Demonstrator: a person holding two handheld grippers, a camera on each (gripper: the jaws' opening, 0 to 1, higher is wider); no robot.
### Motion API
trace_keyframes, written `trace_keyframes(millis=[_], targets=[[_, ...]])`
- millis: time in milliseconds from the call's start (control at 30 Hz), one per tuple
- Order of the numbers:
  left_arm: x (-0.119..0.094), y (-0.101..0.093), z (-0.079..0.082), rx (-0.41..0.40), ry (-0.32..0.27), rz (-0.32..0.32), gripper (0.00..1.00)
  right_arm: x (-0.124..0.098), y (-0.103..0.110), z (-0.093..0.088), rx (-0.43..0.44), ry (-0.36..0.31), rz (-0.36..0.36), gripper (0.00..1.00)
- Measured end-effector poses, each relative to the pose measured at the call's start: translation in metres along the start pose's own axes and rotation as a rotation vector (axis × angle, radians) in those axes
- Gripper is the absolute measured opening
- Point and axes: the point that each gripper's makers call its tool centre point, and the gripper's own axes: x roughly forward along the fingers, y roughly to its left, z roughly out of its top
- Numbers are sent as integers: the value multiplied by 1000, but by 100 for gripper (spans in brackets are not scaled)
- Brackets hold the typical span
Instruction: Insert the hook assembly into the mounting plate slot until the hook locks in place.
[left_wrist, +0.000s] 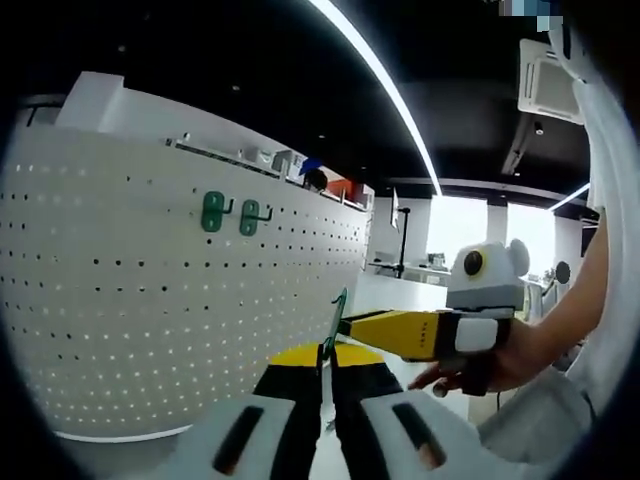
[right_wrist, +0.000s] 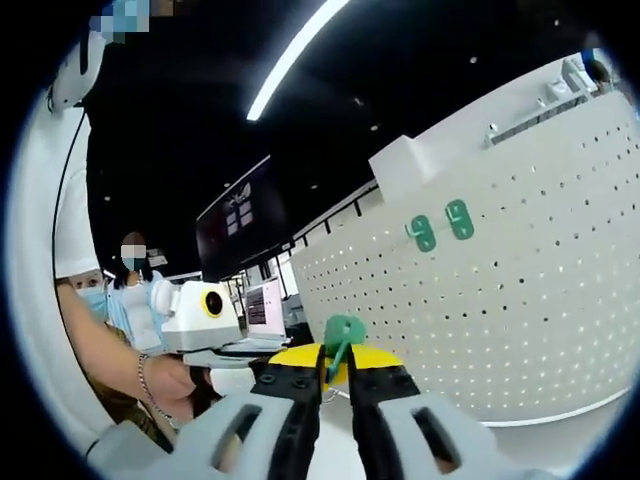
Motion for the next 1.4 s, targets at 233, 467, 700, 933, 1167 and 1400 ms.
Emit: trace_keyframes(millis=[233, 467, 700, 933, 1167, 1400], targets=[[-1, 2, 1, 0, -4, 12, 1, 2, -2, 1, 21, -11, -19, 5], [-1, 6, 1, -20, -21, 40, 1, 7, -5, 1, 50, -27, -66, 3], [-2, 8, 0, -34, -22, 60, 1, 9, -6, 1, 93, -31, -92, 1], [-3, 9, -2, -34, -19, 62, 1, 9, -6, -1, 119, -8, -91, 0], [-3, 8, -3, -39, -15, 57, 2, 8, -7, -3, 132, 7, -91, 0], [-2, 7, -6, -33, 4, 55, 8, 9, -6, -2, 146, 15, -84, 0]])
